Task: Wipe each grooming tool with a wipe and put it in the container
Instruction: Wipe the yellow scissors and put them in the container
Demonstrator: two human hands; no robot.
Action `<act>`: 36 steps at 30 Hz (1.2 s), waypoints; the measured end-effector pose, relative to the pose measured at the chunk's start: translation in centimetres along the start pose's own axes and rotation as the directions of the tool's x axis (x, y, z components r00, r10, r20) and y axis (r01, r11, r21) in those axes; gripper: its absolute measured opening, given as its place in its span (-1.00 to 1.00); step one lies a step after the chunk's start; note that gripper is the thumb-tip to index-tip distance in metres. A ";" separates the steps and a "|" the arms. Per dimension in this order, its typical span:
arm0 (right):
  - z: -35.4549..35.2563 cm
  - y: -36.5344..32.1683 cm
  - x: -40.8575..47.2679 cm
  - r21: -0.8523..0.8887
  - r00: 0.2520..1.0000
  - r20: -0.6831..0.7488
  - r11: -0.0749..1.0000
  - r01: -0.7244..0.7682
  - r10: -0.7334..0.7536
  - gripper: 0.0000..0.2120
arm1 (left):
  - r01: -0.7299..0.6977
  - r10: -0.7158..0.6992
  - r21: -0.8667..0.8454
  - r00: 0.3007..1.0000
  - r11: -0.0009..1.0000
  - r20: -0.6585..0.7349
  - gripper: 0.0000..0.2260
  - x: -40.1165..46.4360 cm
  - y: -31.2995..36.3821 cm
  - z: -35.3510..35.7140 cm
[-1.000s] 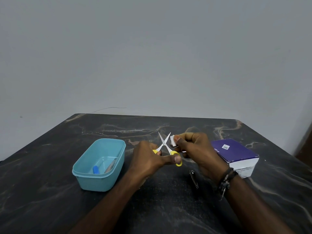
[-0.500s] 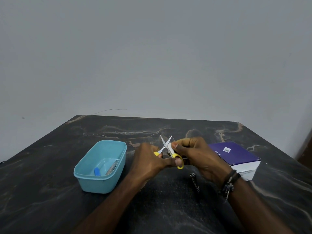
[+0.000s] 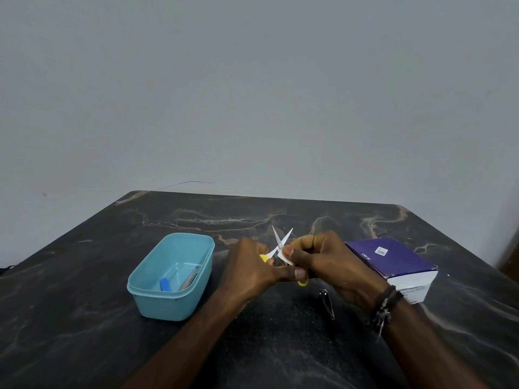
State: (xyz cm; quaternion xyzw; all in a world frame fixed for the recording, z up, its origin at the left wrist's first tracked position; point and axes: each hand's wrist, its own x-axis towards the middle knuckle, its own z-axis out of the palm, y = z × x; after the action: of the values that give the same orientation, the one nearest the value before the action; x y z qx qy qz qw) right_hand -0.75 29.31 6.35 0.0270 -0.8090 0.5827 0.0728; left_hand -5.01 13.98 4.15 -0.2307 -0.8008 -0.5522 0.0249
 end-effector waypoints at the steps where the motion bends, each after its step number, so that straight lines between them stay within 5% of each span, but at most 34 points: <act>1: 0.0 0.0 0.0 -0.013 1.000 -0.005 1.000 0.012 -0.012 -0.78 | 0.001 -0.001 0.002 1.000 1.000 0.005 -0.58 0.0 0.0 0.0; 13: -0.1 -0.5 -0.1 -0.047 0.998 -0.049 0.998 0.047 -0.050 -0.72 | -0.221 0.249 0.142 0.940 0.965 -0.235 -0.66 0.0 0.6 0.0; 23: -0.1 -0.2 -0.1 -0.191 0.998 0.030 0.980 0.062 -0.058 -0.73 | -0.115 0.111 -0.046 0.991 0.992 -0.081 -0.78 0.4 0.4 -0.1; 36: -0.2 -0.8 -0.3 -0.222 0.997 0.057 0.972 0.070 -0.059 -0.71 | 0.028 -0.077 -0.212 0.971 0.977 -0.227 -0.80 0.5 0.4 0.1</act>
State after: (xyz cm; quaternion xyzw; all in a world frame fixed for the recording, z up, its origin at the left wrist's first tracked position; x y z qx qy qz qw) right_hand -0.30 29.20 7.13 0.0595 -0.8697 0.4843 0.0742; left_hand -5.28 14.39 4.63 -0.1442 -0.7361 -0.6565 0.0800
